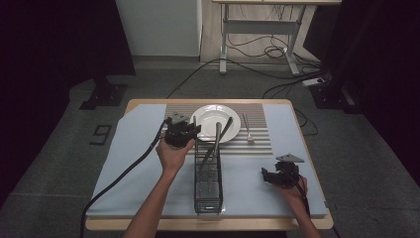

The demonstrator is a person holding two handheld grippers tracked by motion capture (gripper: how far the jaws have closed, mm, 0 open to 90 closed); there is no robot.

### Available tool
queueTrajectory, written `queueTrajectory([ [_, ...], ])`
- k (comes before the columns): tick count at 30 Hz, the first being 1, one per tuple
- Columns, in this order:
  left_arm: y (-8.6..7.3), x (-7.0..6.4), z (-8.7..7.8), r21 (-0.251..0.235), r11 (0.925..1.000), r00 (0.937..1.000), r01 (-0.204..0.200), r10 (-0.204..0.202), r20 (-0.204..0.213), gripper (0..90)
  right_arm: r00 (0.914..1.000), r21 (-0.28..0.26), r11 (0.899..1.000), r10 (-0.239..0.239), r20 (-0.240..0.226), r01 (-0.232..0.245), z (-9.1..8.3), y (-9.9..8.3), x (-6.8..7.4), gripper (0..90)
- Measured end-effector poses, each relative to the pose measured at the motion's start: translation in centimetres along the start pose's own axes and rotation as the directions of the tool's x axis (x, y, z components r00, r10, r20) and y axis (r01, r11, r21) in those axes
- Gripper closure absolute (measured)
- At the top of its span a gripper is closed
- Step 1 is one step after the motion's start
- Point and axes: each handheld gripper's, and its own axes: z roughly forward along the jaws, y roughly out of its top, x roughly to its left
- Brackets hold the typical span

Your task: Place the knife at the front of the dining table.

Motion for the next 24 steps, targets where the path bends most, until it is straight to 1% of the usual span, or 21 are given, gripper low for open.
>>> queueTrajectory([
  [5, 0.1, 0.2, 0.1, -0.006, 0.9998, 0.9993, 0.020, -0.020, 0.031, 73.5, 1.0000, 0.002, 1.000, 0.000, 0.000, 0.000, 0.0, 0.0, 0.0, 15.6],
  [12, 0.3, 0.5, 0.0, -0.016, 0.9995, 0.9984, 0.029, -0.028, 0.048, 73.2, 1.0000, 0.003, 1.000, -0.001, -0.001, 0.001, 0.0, 0.0, 0.0, 15.6],
  [15, 0.4, 0.7, 0.1, -0.015, 0.9992, 0.9969, 0.036, -0.035, 0.070, 73.3, 1.0000, 0.003, 1.000, -0.001, -0.002, 0.001, 0.0, 0.0, 0.0, 15.6],
  [19, 0.4, 0.8, 0.1, -0.017, 0.9990, 0.9964, 0.041, -0.040, 0.074, 73.4, 1.0000, 0.003, 1.000, -0.002, -0.002, 0.002, 0.0, 0.0, 0.0, 15.7],
  [24, 0.5, 1.1, 0.0, -0.006, 0.9989, 0.9956, 0.047, -0.046, 0.082, 73.6, 1.0000, 0.002, 1.000, -0.004, -0.001, 0.004, 0.0, 0.0, 0.0, 15.7],
])
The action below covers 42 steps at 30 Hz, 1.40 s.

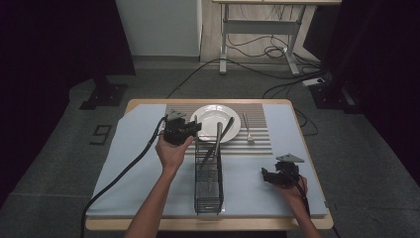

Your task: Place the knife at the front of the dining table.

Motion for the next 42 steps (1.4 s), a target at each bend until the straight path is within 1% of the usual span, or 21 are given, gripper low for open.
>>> queueTrajectory([
  [2, 0.1, 0.1, 0.1, -0.003, 1.0000, 0.9998, 0.008, -0.008, 0.018, 73.9, 1.0000, 0.000, 1.000, 0.000, 0.000, 0.000, 0.0, 0.0, 0.0, 15.6],
  [3, 0.1, 0.1, 0.1, -0.003, 1.0000, 0.9998, 0.008, -0.008, 0.018, 74.0, 1.0000, 0.000, 1.000, 0.000, 0.000, 0.000, 0.0, 0.0, 0.0, 15.6],
  [4, 0.1, 0.3, 0.2, -0.007, 0.9998, 0.9994, 0.019, -0.019, 0.028, 74.3, 1.0000, 0.000, 1.000, 0.000, 0.000, 0.000, 0.0, 0.0, 0.0, 15.6],
  [6, 0.1, 0.4, 0.3, -0.007, 0.9997, 0.9993, 0.026, -0.025, 0.029, 74.8, 1.0000, 0.000, 1.000, 0.001, 0.000, -0.001, 0.0, 0.0, 0.0, 15.7],
  [11, 0.1, 0.5, 0.2, -0.005, 0.9997, 0.9994, 0.025, -0.025, 0.023, 75.0, 1.0000, 0.000, 1.000, 0.001, 0.000, -0.001, 0.0, 0.0, 0.0, 15.7],
  [14, 0.1, 0.5, 0.3, -0.004, 0.9995, 0.9991, 0.032, -0.032, 0.028, 75.2, 1.0000, 0.000, 1.000, 0.000, 0.000, 0.000, 0.0, 0.0, 0.0, 15.7],
  [18, 0.2, 0.7, 0.4, -0.007, 0.9989, 0.9980, 0.047, -0.046, 0.044, 75.4, 1.0000, -0.002, 1.000, 0.001, 0.001, -0.001, 0.0, 0.0, 0.0, 15.6],
  [19, 0.2, 0.8, 0.4, -0.010, 0.9989, 0.9981, 0.046, -0.045, 0.041, 75.4, 1.0000, -0.002, 1.000, 0.001, 0.001, -0.001, 0.0, 0.0, 0.0, 15.6],
  [22, 0.3, 0.9, 0.4, -0.036, 0.9987, 0.9993, 0.037, -0.037, 0.005, 74.1, 1.0000, -0.002, 1.000, 0.002, 0.001, -0.002, 0.0, 0.0, 0.0, 15.6],
  [23, 0.4, 1.0, 0.4, -0.039, 0.9984, 0.9991, 0.040, -0.040, 0.013, 73.1, 1.0000, -0.001, 1.000, 0.001, 0.001, -0.001, 0.0, 0.0, 0.0, 15.7],
  [25, 0.5, 1.0, 0.3, -0.035, 0.9986, 0.9991, 0.040, -0.040, 0.016, 71.4, 1.0000, -0.002, 1.000, 0.002, 0.001, -0.002, 0.0, 0.0, 0.0, 15.6],
  [26, 0.4, 1.0, 0.3, -0.021, 0.9991, 0.9992, 0.038, -0.038, 0.016, 72.0, 1.0000, -0.002, 1.000, 0.002, 0.001, -0.002, 0.0, 0.0, 0.0, 15.7],
  [27, 0.4, 1.0, 0.3, -0.021, 0.9991, 0.9992, 0.038, -0.038, 0.016, 72.5, 1.0000, -0.002, 1.000, 0.002, 0.001, -0.002, 0.0, 0.0, 0.0, 15.7],
  [29, 0.2, 0.8, 0.4, 0.003, 0.9997, 0.9996, 0.026, -0.026, 0.013, 74.0, 1.0000, -0.002, 1.000, 0.001, 0.001, -0.001, 0.0, 0.0, 0.0, 15.6],
  [31, 0.1, 0.7, 0.4, 0.003, 0.9996, 0.9996, 0.028, -0.028, 0.010, 74.8, 1.0000, -0.002, 1.000, 0.001, 0.002, -0.001, 0.0, 0.0, 0.0, 15.6],
  [32, 0.2, 0.7, 0.3, 0.009, 0.9989, 0.9987, 0.046, -0.046, 0.020, 75.9, 1.0000, -0.001, 1.000, 0.000, 0.001, 0.000, 0.0, 0.0, 0.0, 15.6],
  [33, 0.2, 0.7, 0.3, 0.009, 0.9989, 0.9987, 0.046, -0.046, 0.020, 76.2, 1.0000, -0.001, 1.000, 0.000, 0.001, 0.000, 0.0, 0.0, 0.0, 15.6],
  [36, 0.5, 1.0, 0.3, 0.017, 0.9979, 0.9970, 0.063, -0.064, 0.043, 76.8, 1.0000, -0.002, 1.000, 0.001, 0.002, -0.001, 0.0, 0.0, 0.0, 15.6],
  [42, 0.4, 1.2, 0.6, -0.008, 0.9969, 0.9960, 0.078, -0.077, 0.046, 77.7, 1.0000, -0.002, 1.000, 0.001, 0.001, -0.001, 0.0, 0.0, 0.0, 15.6],
])
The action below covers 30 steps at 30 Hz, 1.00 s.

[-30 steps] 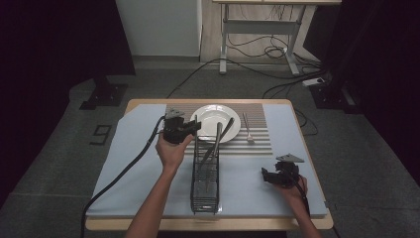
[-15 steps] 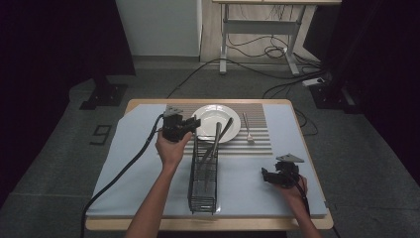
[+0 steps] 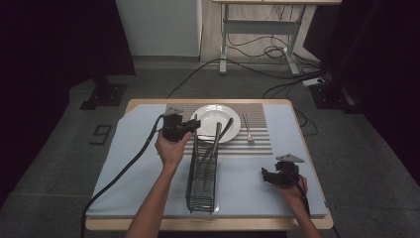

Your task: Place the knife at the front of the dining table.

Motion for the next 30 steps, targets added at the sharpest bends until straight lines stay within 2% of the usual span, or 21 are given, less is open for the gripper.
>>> queueTrajectory([
  [3, -0.1, -0.1, 0.2, -0.014, 0.9999, 1.0000, 0.006, -0.006, 0.003, 78.1, 1.0000, 0.000, 1.000, 0.001, 0.000, -0.001, 0.0, 0.0, 0.0, 15.7],
  [6, 0.0, 0.0, 0.1, -0.008, 0.9999, 0.9999, 0.009, -0.009, 0.014, 78.2, 1.0000, 0.000, 1.000, 0.001, -0.001, -0.001, 0.0, 0.0, 0.0, 15.6],
  [14, -0.2, -0.1, -0.1, -0.011, 0.9999, 1.0000, -0.005, 0.005, -0.008, 78.6, 1.0000, -0.001, 1.000, 0.001, 0.000, -0.001, 0.0, 0.0, 0.0, 15.7],
  [22, -0.3, -0.3, -0.3, -0.013, 0.9999, 0.9999, -0.001, 0.001, -0.016, 79.6, 1.0000, 0.000, 1.000, 0.000, -0.001, 0.000, 0.0, 0.0, 0.0, 15.7],
  [26, -0.2, -1.0, -1.1, -0.039, 0.9991, 0.9998, -0.016, 0.017, 0.006, 82.6, 1.0000, 0.003, 1.000, 0.001, -0.001, -0.001, 0.0, 0.0, 0.0, 15.6],
  [30, -0.3, -0.6, -0.9, -0.033, 0.9994, 0.9999, -0.012, 0.012, 0.000, 82.4, 1.0000, 0.004, 1.000, -0.003, -0.002, 0.003, 0.0, 0.0, 0.0, 15.6],
])
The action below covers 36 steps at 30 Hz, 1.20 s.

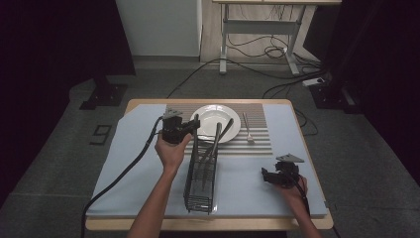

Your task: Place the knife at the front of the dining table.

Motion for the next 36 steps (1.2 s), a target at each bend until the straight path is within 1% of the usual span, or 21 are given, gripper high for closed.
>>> queueTrajectory([
  [2, 0.0, -0.2, -0.2, -0.007, 0.9999, 0.9999, -0.010, 0.010, 0.007, 82.7, 1.0000, -0.002, 1.000, 0.003, 0.001, -0.003, 0.0, 0.0, 0.0, 15.7],
  [3, 0.0, -0.4, -0.3, -0.020, 0.9997, 0.9998, -0.012, 0.012, 0.015, 82.7, 1.0000, -0.002, 1.000, 0.003, 0.001, -0.003, 0.0, 0.0, 0.0, 15.7],
  [4, 0.0, -1.0, -0.8, -0.040, 0.9988, 0.9993, -0.029, 0.030, 0.022, 83.8, 1.0000, -0.001, 1.000, 0.003, 0.001, -0.003, 0.0, 0.0, 0.0, 15.6],
  [5, 0.0, -1.0, -0.8, -0.040, 0.9988, 0.9993, -0.029, 0.030, 0.022, 83.8, 1.0000, -0.003, 1.000, 0.004, 0.001, -0.004, 0.0, 0.0, 0.0, 15.6],
  [7, 0.0, -1.3, -1.3, -0.050, 0.9977, 0.9987, -0.045, 0.046, 0.022, 83.9, 1.0000, -0.003, 1.000, 0.005, 0.001, -0.005, 0.0, 0.0, 0.0, 15.6],
  [11, 0.1, -1.6, -2.0, -0.065, 0.9963, 0.9980, -0.055, 0.057, 0.026, 83.9, 1.0000, -0.004, 1.000, 0.002, 0.002, -0.002, 0.0, 0.0, 0.0, 15.6],
  [12, 0.2, -1.8, -2.2, -0.077, 0.9955, 0.9978, -0.055, 0.058, 0.033, 83.9, 1.0000, -0.003, 1.000, 0.004, 0.002, -0.004, 0.0, 0.0, 0.0, 15.6],
  [15, 0.5, -2.0, -2.9, -0.112, 0.9925, 0.9972, -0.049, 0.055, 0.050, 83.9, 1.0000, -0.001, 1.000, 0.004, 0.002, -0.004, 0.0, 0.0, 0.0, 15.6],
  [18, 1.1, -2.0, -3.8, -0.155, 0.9871, 0.9970, -0.039, 0.049, 0.060, 84.0, 1.0000, -0.001, 1.000, 0.003, 0.002, -0.003, 0.0, 0.0, 0.0, 15.6],
  [20, 1.5, -1.9, -4.7, -0.189, 0.9814, 0.9970, -0.033, 0.045, 0.062, 83.9, 1.0000, -0.001, 1.000, 0.003, 0.002, -0.003, 0.0, 0.0, 0.0, 15.6],
  [22, 1.9, -1.7, -5.4, -0.211, 0.9770, 0.9972, -0.028, 0.042, 0.061, 83.9, 1.0000, -0.001, 1.000, 0.003, 0.002, -0.003, 0.0, 0.0, 0.0, 15.6],
  [24, 2.3, -1.4, -5.9, -0.221, 0.9751, 0.9973, -0.017, 0.032, 0.066, 84.0, 1.0000, -0.002, 1.000, 0.002, 0.002, -0.002, 0.0, 0.0, 0.0, 15.6],
  [28, 3.0, -1.0, -6.8, -0.239, 0.9709, 0.9970, -0.012, 0.029, 0.071, 84.0, 1.0000, -0.001, 1.000, 0.002, 0.002, -0.002, 0.0, 0.0, 0.0, 15.6],
  [32, 3.6, -0.6, -7.8, -0.269, 0.9630, 0.9965, 0.004, 0.019, 0.082, 84.0, 1.0000, -0.001, 1.000, 0.002, 0.002, -0.002, 0.0, 0.0, 0.0, 15.6],
  [36, 4.1, -0.1, -8.6, -0.289, 0.9570, 0.9963, 0.021, 0.005, 0.086, 84.0, 1.0000, 0.001, 1.000, 0.002, 0.002, -0.002, 0.0, 0.0, 0.0, 15.6],
])
